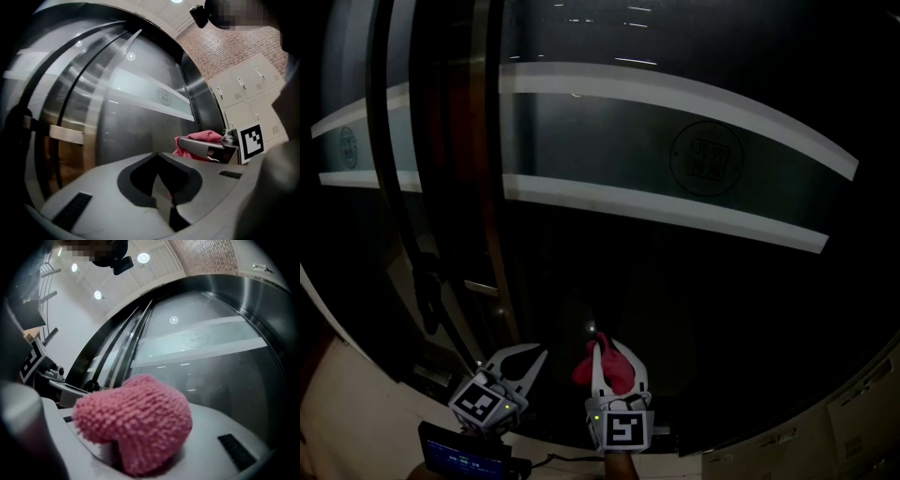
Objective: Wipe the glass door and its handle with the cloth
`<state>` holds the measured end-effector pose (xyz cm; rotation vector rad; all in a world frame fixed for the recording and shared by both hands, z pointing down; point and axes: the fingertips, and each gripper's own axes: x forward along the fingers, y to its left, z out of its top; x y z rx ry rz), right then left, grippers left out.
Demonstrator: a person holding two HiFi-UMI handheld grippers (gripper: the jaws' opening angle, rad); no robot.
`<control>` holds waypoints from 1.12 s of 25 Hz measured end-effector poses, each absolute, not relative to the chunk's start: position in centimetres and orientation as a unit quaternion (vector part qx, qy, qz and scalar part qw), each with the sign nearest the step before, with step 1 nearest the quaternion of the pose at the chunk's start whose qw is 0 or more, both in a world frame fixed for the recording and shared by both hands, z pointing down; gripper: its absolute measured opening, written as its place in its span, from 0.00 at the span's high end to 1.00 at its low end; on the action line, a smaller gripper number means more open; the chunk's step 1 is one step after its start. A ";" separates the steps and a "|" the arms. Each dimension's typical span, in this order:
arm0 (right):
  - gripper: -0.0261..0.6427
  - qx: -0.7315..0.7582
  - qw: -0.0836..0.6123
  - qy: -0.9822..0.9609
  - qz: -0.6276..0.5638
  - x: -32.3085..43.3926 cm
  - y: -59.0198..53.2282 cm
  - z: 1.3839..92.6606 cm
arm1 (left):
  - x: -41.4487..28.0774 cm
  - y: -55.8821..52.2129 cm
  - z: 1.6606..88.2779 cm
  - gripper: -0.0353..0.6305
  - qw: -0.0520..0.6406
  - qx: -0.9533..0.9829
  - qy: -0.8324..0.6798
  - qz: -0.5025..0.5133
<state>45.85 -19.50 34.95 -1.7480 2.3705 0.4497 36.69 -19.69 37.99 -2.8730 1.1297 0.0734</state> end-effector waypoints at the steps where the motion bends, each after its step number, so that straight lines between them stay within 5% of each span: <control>1: 0.89 -0.581 0.085 0.796 0.146 43.1 -19.2 35.2 | 34.1 -19.5 38.2 0.93 0.028 -0.928 0.371 0.023; 12: 0.89 -0.592 0.108 0.793 0.093 19.1 -15.0 38.2 | 10.3 -16.0 40.0 0.93 0.012 -0.930 0.368 -0.010; 28: 0.89 -0.575 0.076 0.809 0.099 12.8 -12.1 36.0 | 7.7 -13.7 37.7 0.93 0.020 -0.937 0.349 0.011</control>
